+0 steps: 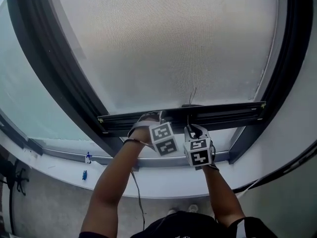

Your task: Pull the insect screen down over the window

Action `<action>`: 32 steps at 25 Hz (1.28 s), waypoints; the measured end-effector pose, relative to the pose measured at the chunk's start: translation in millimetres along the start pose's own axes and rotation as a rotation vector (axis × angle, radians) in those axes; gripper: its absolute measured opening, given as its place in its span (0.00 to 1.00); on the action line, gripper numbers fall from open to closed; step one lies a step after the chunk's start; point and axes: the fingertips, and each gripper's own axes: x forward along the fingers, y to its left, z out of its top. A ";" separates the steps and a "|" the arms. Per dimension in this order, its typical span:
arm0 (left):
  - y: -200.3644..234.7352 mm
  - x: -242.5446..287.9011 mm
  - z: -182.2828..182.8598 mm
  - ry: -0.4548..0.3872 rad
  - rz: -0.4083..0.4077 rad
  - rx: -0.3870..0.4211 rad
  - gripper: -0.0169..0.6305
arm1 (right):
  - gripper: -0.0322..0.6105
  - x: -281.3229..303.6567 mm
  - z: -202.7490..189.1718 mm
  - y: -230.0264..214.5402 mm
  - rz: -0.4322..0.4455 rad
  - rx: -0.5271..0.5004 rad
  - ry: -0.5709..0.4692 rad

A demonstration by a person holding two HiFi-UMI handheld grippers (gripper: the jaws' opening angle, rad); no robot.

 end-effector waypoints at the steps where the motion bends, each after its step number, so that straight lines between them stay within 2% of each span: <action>1: 0.8 0.0 -0.3 -0.002 0.001 0.000 0.37 | 0.13 -3.8 -2.4 4.5 0.003 -0.001 0.000; 4: 2.7 0.0 -0.3 -0.006 -0.004 -0.002 0.34 | 0.13 -17.7 -13.6 18.2 -0.005 0.003 -0.006; 7: 2.8 -0.5 -0.5 -0.007 -0.010 -0.002 0.34 | 0.13 -25.0 -45.8 30.5 -0.019 0.011 0.021; 12: 3.0 -1.0 1.8 -0.008 -0.004 -0.004 0.34 | 0.13 -13.9 -129.8 38.2 0.001 -0.021 0.163; 18: 2.0 -0.5 -1.2 -0.004 -0.014 -0.004 0.34 | 0.13 -4.1 -184.9 53.4 0.026 -0.051 0.264; 22: 3.4 -0.2 1.3 -0.005 -0.008 -0.004 0.34 | 0.13 -7.0 -199.9 58.4 0.042 -0.070 0.324; 28: 2.5 -0.4 0.3 0.000 0.002 0.001 0.34 | 0.14 0.4 -231.5 63.1 0.071 -0.180 0.383; 30: 2.3 0.0 0.2 0.000 0.003 -0.002 0.34 | 0.22 0.4 -230.1 62.7 0.087 -0.187 0.377; 32: 2.5 -0.8 -0.2 0.000 0.003 -0.004 0.34 | 0.25 -2.7 -219.6 60.5 0.095 -0.177 0.362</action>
